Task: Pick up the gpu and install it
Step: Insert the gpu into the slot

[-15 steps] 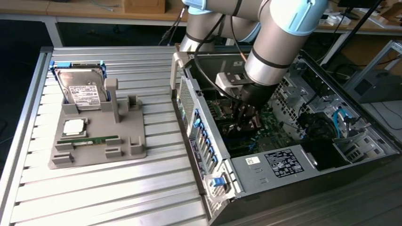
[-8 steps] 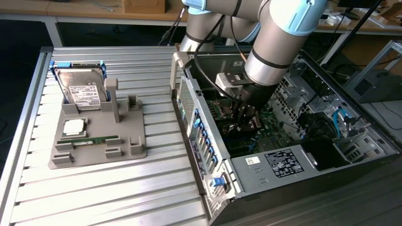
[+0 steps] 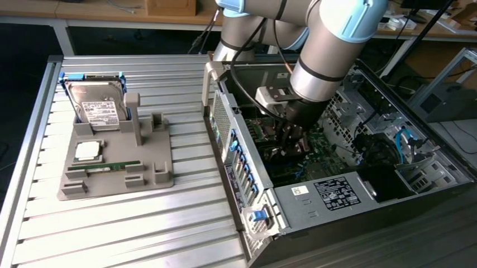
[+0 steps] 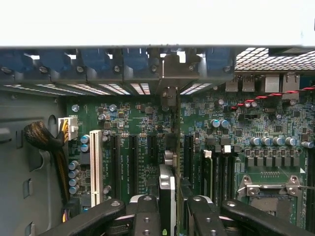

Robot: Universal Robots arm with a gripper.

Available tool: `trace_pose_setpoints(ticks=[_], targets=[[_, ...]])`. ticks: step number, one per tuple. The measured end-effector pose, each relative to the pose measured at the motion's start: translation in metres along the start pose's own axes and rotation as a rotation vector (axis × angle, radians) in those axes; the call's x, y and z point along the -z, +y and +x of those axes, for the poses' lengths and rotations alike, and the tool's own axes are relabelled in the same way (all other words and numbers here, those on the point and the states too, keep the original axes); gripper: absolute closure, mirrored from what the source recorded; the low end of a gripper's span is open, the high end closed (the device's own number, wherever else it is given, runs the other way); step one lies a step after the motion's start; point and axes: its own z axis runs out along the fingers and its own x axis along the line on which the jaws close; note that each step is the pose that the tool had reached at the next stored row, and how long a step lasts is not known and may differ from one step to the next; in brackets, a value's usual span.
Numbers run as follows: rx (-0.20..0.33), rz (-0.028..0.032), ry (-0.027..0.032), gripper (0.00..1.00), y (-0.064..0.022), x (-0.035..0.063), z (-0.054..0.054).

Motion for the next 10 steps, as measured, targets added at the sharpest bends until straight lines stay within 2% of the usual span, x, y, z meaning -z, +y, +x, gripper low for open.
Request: trace_pose_setpoints(ticks=[10], targets=[[0.000, -0.0002, -0.0002, 0.73, 0.0000, -0.0026, 0.0000]])
